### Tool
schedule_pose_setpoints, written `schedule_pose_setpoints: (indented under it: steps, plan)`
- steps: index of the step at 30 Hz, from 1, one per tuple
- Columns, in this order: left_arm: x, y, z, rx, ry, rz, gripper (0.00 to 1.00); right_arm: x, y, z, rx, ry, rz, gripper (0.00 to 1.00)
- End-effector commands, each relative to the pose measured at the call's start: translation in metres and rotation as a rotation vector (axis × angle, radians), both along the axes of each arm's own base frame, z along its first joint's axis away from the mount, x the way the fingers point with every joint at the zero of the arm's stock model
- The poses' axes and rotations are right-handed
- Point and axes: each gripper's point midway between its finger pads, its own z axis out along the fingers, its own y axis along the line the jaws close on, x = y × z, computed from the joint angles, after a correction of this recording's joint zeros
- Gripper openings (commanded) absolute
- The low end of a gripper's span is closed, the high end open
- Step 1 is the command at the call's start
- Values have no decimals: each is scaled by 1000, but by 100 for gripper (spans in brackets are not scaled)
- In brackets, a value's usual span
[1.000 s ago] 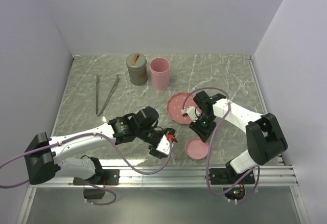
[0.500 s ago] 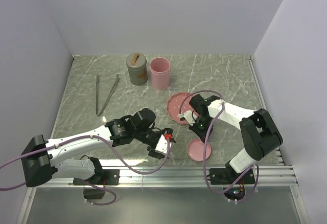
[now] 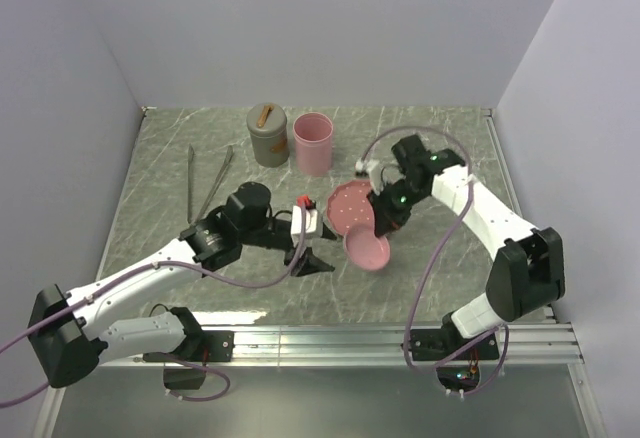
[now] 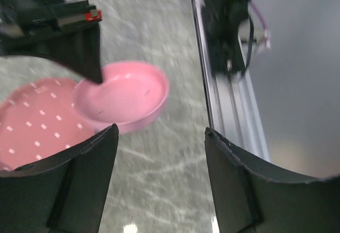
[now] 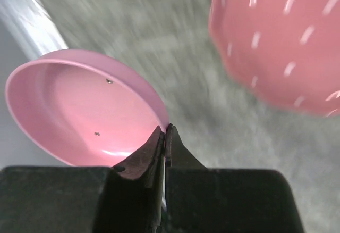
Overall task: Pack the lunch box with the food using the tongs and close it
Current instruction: Pass the lid of the lunch box from the right arm to the left
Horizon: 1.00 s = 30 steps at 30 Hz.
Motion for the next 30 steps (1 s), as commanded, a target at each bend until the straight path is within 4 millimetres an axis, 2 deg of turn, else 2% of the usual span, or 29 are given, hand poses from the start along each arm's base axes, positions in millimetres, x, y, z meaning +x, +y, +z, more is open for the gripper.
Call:
schedule_pose_setpoints:
  steps: [1, 2, 5, 6, 7, 8, 9, 11, 12, 13, 17, 23, 26, 29, 30]
  plan:
    - [5, -7, 76, -194, 10, 42, 71, 2, 33, 66, 325, 39, 14, 0]
    - [8, -6, 85, -214, 19, 60, 72, 7, 42, 83, 404, 54, 13, 0]
    - [10, -4, 124, -284, -50, 54, 71, 23, 45, 109, 532, 72, -9, 0]
    - [14, -3, 144, -320, -74, 71, 71, 18, 50, 127, 633, 117, 5, 0]
    - [17, -2, 155, -343, -81, 85, 72, 23, 48, 133, 681, 142, -7, 0]
    - [19, -1, 166, -369, -52, 94, 72, 24, 50, 146, 737, 149, 8, 0]
    - [25, 3, 183, -400, -60, 116, 72, 19, 52, 159, 803, 175, 30, 0]
    - [34, 8, 201, -450, -35, 150, 72, 22, 51, 170, 868, 153, 62, 0]
    - [37, 10, 209, -469, -30, 163, 72, 18, 52, 182, 928, 191, 59, 0]
    - [40, 12, 215, -489, -12, 181, 72, 19, 51, 185, 960, 204, 51, 0]
    - [57, 21, 230, -530, 72, 249, 72, 15, 49, 193, 1003, 187, 62, 0]
    - [69, 24, 221, -563, 346, 286, 72, 17, 46, 221, 1041, 46, 128, 0]
    - [74, 20, 223, -598, 384, 273, 72, 27, 48, 240, 1044, 7, 152, 0]
    - [98, 22, 241, -677, 414, 307, 72, 48, 52, 258, 1042, 13, 153, 0]
    - [107, 22, 245, -692, 434, 322, 72, 61, 54, 257, 1038, 43, 138, 0]
